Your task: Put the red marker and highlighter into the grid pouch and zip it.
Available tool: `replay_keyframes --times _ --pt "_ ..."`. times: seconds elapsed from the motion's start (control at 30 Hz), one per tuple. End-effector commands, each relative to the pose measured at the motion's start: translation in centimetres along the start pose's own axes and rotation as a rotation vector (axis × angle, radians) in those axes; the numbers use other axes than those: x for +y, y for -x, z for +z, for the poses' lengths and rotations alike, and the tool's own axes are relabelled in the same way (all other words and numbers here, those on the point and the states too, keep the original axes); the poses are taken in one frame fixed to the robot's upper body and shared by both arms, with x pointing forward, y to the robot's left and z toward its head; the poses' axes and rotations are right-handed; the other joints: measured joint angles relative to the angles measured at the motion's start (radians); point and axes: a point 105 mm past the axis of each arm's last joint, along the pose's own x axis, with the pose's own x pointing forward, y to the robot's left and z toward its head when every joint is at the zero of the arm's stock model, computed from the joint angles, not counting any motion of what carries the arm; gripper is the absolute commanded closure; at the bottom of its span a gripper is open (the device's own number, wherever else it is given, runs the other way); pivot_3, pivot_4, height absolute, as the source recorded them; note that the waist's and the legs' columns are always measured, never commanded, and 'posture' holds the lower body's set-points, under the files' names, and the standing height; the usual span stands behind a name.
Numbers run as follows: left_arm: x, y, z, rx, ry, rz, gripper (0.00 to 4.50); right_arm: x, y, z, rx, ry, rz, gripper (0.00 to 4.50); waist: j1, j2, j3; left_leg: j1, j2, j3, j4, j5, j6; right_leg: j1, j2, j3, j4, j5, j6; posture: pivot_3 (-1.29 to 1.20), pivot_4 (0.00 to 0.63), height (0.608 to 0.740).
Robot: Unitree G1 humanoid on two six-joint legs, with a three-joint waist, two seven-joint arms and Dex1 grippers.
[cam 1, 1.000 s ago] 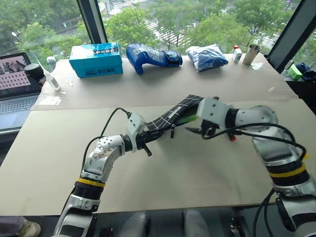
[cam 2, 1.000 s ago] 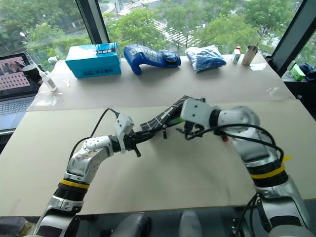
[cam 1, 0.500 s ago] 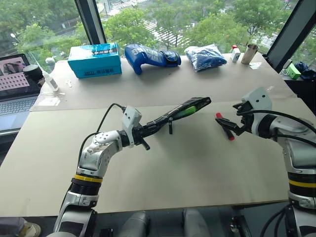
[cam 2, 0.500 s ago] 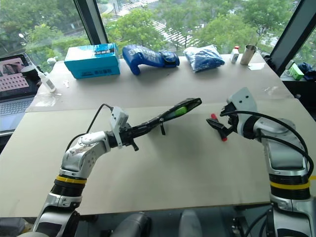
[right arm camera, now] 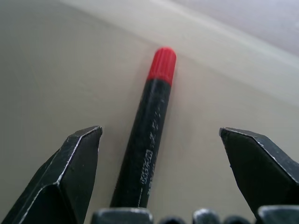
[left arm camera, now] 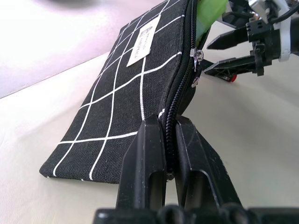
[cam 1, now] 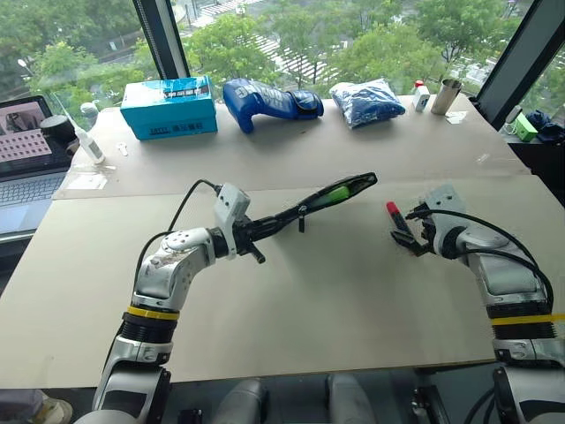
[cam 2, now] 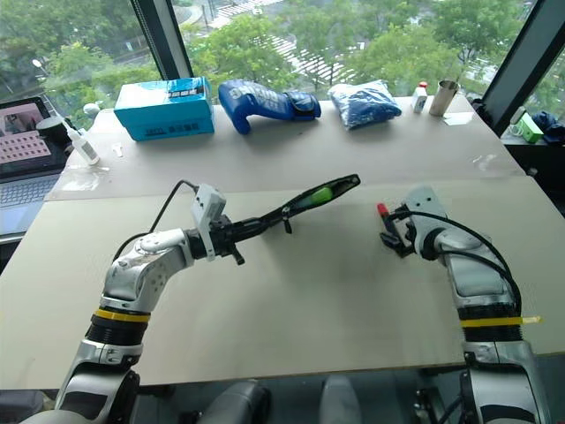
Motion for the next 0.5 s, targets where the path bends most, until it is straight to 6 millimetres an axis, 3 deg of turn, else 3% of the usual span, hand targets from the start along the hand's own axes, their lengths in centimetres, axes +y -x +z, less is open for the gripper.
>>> replay_keyframes --times 0.03,0.33,0.5 --pt "-0.4 0.4 2.3 -0.065 -0.043 -0.012 4.50 -1.0 -0.7 -2.3 0.083 -0.142 -0.041 0.73 0.001 0.000 0.000 0.000 0.000 0.000 0.000 0.000 0.000 0.001 0.000 0.000 0.000 0.000 0.000 0.00 0.150 0.740" --pt "-0.6 0.6 2.6 -0.075 -0.038 -0.013 4.50 -0.1 -0.6 -1.9 0.057 -0.209 0.021 3.85 0.004 -0.001 -0.001 0.002 0.000 0.000 0.001 0.000 0.000 0.003 0.000 0.000 0.000 0.000 0.000 0.00 0.150 0.740" --pt "-0.7 0.5 2.5 -0.077 -0.036 -0.018 4.50 -0.5 0.0 -1.1 0.029 -0.206 0.018 3.98 0.004 -0.001 -0.001 0.002 0.000 0.000 0.000 0.000 0.000 0.002 0.000 0.000 0.000 0.000 0.000 0.00 0.150 0.740"
